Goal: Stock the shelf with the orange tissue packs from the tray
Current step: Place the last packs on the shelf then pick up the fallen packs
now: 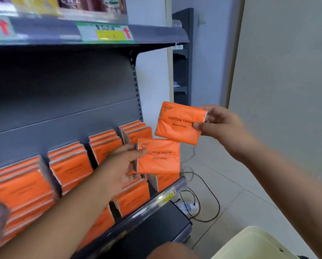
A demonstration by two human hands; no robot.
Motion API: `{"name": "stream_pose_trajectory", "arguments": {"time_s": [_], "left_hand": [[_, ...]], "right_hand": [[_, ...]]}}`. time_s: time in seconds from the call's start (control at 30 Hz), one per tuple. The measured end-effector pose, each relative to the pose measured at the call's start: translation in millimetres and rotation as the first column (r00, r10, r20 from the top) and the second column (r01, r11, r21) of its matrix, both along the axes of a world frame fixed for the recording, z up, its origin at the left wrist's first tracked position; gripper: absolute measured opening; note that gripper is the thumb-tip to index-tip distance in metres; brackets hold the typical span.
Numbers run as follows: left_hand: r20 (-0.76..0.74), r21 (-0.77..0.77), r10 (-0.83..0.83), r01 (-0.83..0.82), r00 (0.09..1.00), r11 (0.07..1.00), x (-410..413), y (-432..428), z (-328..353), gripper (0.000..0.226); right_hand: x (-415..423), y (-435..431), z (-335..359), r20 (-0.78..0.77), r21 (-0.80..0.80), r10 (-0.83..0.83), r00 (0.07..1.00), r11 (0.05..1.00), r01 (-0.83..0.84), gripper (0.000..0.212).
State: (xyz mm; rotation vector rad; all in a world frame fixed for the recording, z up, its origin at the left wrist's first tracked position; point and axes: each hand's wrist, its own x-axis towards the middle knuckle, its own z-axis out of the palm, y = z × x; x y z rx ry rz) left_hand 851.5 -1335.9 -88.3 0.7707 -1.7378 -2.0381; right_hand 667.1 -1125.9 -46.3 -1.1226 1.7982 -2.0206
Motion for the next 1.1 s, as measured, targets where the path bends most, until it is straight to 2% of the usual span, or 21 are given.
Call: {"name": "stream_pose_trajectory", "arguments": {"time_s": [0.27, 0.43, 0.6, 0.87, 1.0, 1.1], "left_hand": [[-0.066, 0.018, 0.239, -0.238, 0.969, 0.971, 111, -65, -4, 0.037], [-0.105, 0.08, 0.352, -0.345, 0.93, 0.935, 165, -91, -17, 0.021], [-0.127, 0.08, 0.43, -0.423, 0.894, 0.903, 206, -112, -26, 0.026], [-0.115, 0.035, 0.509, -0.508, 0.853, 0.86, 232, -138, -35, 0.03], [-0.092, 0.041, 0.539, -0.538, 0.837, 0.842, 232, -143, -42, 0.032], [-0.06, -0.022, 0.546, -0.548, 0.836, 0.836, 231, -144, -42, 0.025]], "right_hand": [[84, -102, 11, -0.034, 0.029, 0.194, 0.98, 0.981, -0.193, 0.038], [130, -156, 1, -0.01, 0.026, 0.279, 0.96, 0.96, -0.278, 0.04], [167, -200, -13, 0.037, 0.025, 0.341, 0.939, 0.939, -0.342, 0.042], [195, -241, -34, 0.072, 0.03, 0.411, 0.909, 0.91, -0.414, 0.038], [197, -248, -39, 0.082, 0.02, 0.396, 0.915, 0.917, -0.399, 0.04], [193, -248, -43, 0.108, 0.016, 0.367, 0.924, 0.929, -0.37, 0.04]]}}
